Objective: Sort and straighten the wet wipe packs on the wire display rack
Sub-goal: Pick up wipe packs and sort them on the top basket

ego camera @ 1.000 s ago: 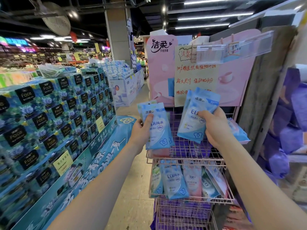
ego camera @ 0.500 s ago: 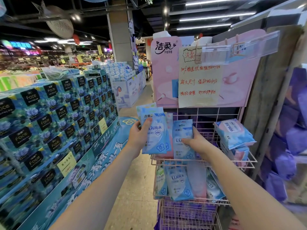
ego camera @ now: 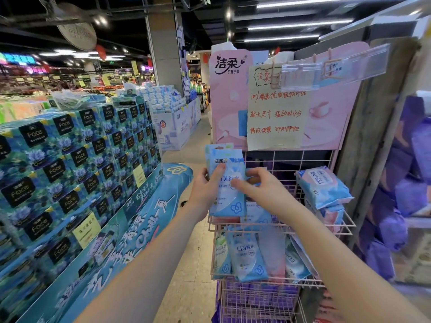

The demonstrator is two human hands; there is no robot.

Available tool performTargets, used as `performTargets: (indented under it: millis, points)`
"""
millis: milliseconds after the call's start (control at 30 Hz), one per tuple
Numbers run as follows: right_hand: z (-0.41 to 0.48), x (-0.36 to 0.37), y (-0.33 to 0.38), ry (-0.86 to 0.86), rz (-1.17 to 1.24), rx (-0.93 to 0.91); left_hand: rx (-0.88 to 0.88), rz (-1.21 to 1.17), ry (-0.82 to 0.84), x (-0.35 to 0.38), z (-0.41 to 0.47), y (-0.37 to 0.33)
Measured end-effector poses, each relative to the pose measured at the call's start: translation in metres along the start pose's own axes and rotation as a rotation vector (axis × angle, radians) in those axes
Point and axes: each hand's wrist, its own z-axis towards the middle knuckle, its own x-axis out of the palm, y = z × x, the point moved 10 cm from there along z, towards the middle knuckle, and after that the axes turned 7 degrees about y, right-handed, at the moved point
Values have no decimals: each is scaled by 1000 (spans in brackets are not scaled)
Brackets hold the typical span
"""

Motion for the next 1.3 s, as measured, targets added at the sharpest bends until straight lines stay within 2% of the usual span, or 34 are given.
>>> performTargets:
  millis: [67, 100, 267, 333, 400, 567, 700, 800, 900, 967, 1067, 1133, 1233, 1300]
  points:
    - [-4, 1, 6, -49, -88, -25, -45, -30, 39, 12, 0, 4]
    - [-4, -2, 6, -88, -58, -31, -70, -35, 66, 17, 0, 5]
    - [3, -10, -18, -119, 295, 12, -207, -188, 306, 41, -2, 15]
    - [5, -14, -29, -112, 413, 39, -201, -94, 196, 30, 1, 20]
    - [7, -20, -32, -119, 409, 31, -140, -2, 62, 17, 5, 21]
    - [1, -54, -38, -338, 324, -30, -31, -23, -23, -9, 10, 10]
    - [-7, -52, -58, -357, -3, 40, 78, -23, -75, -24, 12, -14]
    - [-9, -39, -74, -248, -275, 151, 138, -21, -64, -18, 11, -30]
    - [-6, -37, -68, -161, -660, 244, 150, 70, 28, 7, 5, -32]
    - [-6, -42, -59, -155, -573, 261, 158, 120, 86, 24, 1, -27]
    - [-9, -66, -30, -296, -56, 122, 163, 167, 191, 48, 0, -20]
    - [-8, -78, -10, -234, 164, 31, 171, 194, 236, 62, 0, -19]
    - [-5, -78, 16, 31, 128, -64, 178, 216, 276, 82, 4, -21]
    - [-5, -92, 20, 57, 50, -62, 183, 256, 305, 97, 7, -24]
